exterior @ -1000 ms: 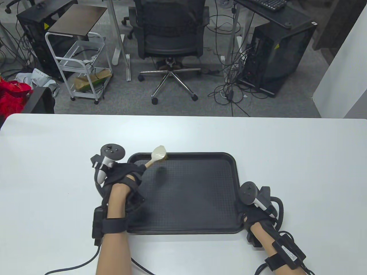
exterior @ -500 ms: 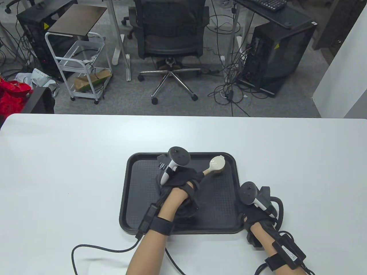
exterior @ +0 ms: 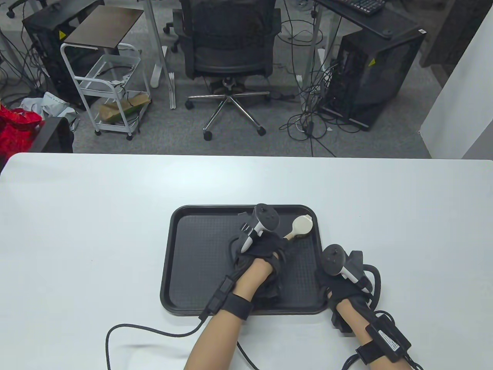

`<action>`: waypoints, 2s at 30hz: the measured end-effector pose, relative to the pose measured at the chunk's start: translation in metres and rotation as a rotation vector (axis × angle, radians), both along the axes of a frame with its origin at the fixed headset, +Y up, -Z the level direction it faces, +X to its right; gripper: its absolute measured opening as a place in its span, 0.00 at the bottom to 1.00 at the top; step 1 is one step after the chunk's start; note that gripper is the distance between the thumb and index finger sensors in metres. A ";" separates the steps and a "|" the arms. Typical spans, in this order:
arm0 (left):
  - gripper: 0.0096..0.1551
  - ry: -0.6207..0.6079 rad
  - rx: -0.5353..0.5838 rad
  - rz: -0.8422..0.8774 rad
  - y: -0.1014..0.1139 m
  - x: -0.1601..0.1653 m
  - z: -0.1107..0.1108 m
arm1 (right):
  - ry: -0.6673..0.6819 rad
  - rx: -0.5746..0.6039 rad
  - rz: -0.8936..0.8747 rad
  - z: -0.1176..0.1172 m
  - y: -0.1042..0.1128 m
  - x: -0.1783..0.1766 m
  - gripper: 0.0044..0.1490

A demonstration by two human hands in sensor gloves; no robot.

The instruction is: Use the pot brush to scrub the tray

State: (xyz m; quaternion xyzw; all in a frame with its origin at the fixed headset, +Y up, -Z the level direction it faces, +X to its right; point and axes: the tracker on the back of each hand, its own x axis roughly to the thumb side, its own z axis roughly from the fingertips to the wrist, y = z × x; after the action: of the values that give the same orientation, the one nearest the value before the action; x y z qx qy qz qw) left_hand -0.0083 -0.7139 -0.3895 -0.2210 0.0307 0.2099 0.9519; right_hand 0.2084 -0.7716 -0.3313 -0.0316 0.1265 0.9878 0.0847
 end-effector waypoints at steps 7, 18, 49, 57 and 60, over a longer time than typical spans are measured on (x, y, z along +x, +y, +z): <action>0.36 0.045 -0.034 -0.015 0.000 -0.024 0.001 | 0.000 0.000 0.000 0.000 0.000 0.000 0.39; 0.36 0.095 -0.095 -0.066 0.004 -0.070 0.007 | 0.000 0.002 0.003 0.000 0.000 0.000 0.39; 0.36 0.386 -0.239 0.057 0.011 -0.245 0.020 | -0.001 0.002 0.004 0.000 0.000 0.000 0.38; 0.37 0.445 -0.229 0.149 0.011 -0.276 0.028 | -0.001 0.001 0.003 0.000 0.000 0.000 0.39; 0.37 0.433 -0.190 0.173 0.019 -0.275 0.029 | -0.001 0.001 0.003 0.000 0.000 0.000 0.38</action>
State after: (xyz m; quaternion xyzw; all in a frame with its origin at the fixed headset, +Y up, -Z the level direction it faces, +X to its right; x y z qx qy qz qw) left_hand -0.2834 -0.6953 -0.3607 -0.2613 0.2347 0.3293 0.8765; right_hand 0.2084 -0.7713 -0.3310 -0.0325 0.1261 0.9880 0.0834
